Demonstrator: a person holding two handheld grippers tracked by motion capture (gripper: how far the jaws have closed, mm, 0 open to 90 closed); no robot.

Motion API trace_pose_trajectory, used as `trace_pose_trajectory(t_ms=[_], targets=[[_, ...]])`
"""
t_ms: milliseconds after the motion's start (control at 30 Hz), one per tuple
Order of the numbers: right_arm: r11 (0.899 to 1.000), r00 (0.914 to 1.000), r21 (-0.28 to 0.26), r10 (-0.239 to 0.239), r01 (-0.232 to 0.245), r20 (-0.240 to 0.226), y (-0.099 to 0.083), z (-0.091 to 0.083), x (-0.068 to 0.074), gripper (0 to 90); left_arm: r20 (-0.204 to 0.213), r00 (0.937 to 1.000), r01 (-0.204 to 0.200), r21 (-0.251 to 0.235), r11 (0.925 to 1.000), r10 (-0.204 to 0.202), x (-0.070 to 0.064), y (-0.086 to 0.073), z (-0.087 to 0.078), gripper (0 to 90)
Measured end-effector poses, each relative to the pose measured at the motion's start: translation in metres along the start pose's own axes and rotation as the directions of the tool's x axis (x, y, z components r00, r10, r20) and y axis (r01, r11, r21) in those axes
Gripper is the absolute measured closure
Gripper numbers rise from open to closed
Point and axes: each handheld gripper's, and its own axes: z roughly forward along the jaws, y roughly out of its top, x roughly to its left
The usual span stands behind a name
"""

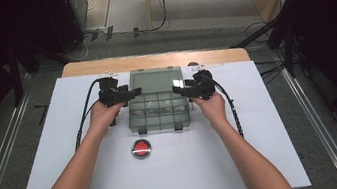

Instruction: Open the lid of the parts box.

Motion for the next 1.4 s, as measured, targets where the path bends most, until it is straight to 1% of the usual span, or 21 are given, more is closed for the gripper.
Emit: trace_pose_trajectory(t_ms=[67,133,233,333,400,467,533,600,733,833,933,967,1100,1267,1367,1400], targets=[[1.000,0.9996,0.002,-0.025,0.025,0.010,-0.001,-0.003,0.004,29.7,0.011,0.9999,0.002,0.011,0.9999,-0.002,-0.001,0.000,-0.002,31.9],[0.999,0.9992,0.017,-0.041,0.040,0.006,-0.001,-0.005,0.008,29.7,0.010,0.9999,-0.006,0.016,0.9998,0.005,-0.002,-0.001,-0.005,31.9],[0.998,0.9985,0.029,-0.053,0.053,-0.014,-0.001,-0.008,0.014,29.7,0.013,0.9999,-0.009,0.014,0.9999,0.009,-0.005,-0.002,-0.009,31.9],[0.997,0.9976,0.044,-0.061,0.063,-0.032,-0.002,-0.012,0.019,29.6,0.017,0.9995,-0.026,0.024,0.9994,0.025,-0.009,-0.003,-0.014,31.9],[0.996,0.9969,0.054,-0.063,0.065,-0.048,-0.003,-0.014,0.021,29.6,0.013,0.9990,-0.043,0.027,0.9987,0.043,-0.012,-0.005,-0.017,31.9],[0.995,0.9960,0.058,-0.074,0.077,-0.051,-0.005,-0.016,0.024,28.9,0.014,0.9987,-0.050,0.026,0.9984,0.050,-0.014,-0.006,-0.021,31.9],[0.994,0.9951,0.068,-0.078,0.082,-0.062,-0.006,-0.017,0.025,28.5,0.016,0.9983,-0.057,0.034,0.9978,0.056,-0.016,-0.007,-0.025,31.9],[0.994,0.9944,0.067,-0.081,0.085,-0.067,-0.008,-0.018,0.027,28.5,0.022,0.9978,-0.064,0.031,0.9975,0.063,-0.018,-0.008,-0.029,31.9],[0.993,0.9926,0.068,-0.086,0.092,-0.086,-0.011,-0.021,0.030,28.7,0.038,0.9969,-0.070,0.031,0.9970,0.069,-0.022,-0.010,-0.037,31.9],[0.993,0.9907,0.068,-0.093,0.100,-0.099,-0.012,-0.023,0.035,29.2,0.069,0.9953,-0.071,0.039,0.9967,0.068,-0.023,-0.014,-0.042,31.9],[0.988,0.9873,0.071,-0.127,0.134,-0.095,-0.013,-0.025,0.041,29.3,0.073,0.9946,-0.077,0.034,0.9965,0.074,-0.026,-0.018,-0.048,31.9],[0.987,0.9854,0.072,-0.137,0.144,-0.101,-0.013,-0.026,0.043,29.3,0.072,0.9944,-0.080,0.034,0.9962,0.077,-0.026,-0.019,-0.050,31.9],[0.984,0.9809,0.089,-0.144,0.156,-0.131,-0.015,-0.028,0.049,29.2,0.078,0.9932,-0.090,0.043,0.9950,0.086,-0.029,-0.024,-0.056,31.9],[0.982,0.9758,0.088,-0.151,0.166,-0.158,-0.017,-0.032,0.055,29.2,0.082,0.9909,-0.110,0.049,0.9927,0.106,-0.033,-0.030,-0.064,31.9],[0.981,0.9731,0.084,-0.158,0.174,-0.168,-0.019,-0.035,0.059,29.2,0.099,0.9890,-0.115,0.046,0.9923,0.110,-0.036,-0.034,-0.067,31.9],[0.980,0.9716,0.090,-0.161,0.178,-0.174,-0.019,-0.036,0.059,29.1,0.104,0.9883,-0.117,0.050,0.9919,0.112,-0.036,-0.035,-0.069,31.9]])
